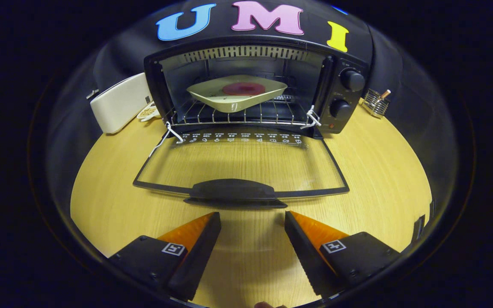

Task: Open the toaster oven, put the food inside, and close the toaster oven door.

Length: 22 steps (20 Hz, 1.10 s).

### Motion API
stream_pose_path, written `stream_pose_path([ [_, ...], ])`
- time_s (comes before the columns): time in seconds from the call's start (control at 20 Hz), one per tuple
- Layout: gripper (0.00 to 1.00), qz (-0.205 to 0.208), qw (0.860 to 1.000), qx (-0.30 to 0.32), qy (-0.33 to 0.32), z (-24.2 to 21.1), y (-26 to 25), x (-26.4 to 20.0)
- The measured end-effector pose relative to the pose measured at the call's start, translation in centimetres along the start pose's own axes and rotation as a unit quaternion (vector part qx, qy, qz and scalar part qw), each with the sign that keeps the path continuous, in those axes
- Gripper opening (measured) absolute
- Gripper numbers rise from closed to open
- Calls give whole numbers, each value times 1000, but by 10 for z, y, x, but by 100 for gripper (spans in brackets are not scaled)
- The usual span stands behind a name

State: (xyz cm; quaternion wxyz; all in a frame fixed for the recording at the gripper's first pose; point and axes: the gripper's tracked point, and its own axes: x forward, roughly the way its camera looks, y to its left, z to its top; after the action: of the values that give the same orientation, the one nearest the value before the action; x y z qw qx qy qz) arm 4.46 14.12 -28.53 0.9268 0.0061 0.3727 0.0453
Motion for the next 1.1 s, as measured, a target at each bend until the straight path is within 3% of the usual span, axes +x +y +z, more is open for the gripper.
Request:
stream_pose_path([
  [0.2, 100, 4, 1000, -12, -9, 5, 0, -3],
  [0.45, 100, 17, 997, -42, -59, 37, 5, -38],
  [0.7, 100, 36, 990, -54, -125, 109, 2, -60],
  [0.9, 100, 24, 983, -77, -166, 169, 5, -64],
  [1.1, 99, 48, 971, -69, -222, 210, 17, -102],
])
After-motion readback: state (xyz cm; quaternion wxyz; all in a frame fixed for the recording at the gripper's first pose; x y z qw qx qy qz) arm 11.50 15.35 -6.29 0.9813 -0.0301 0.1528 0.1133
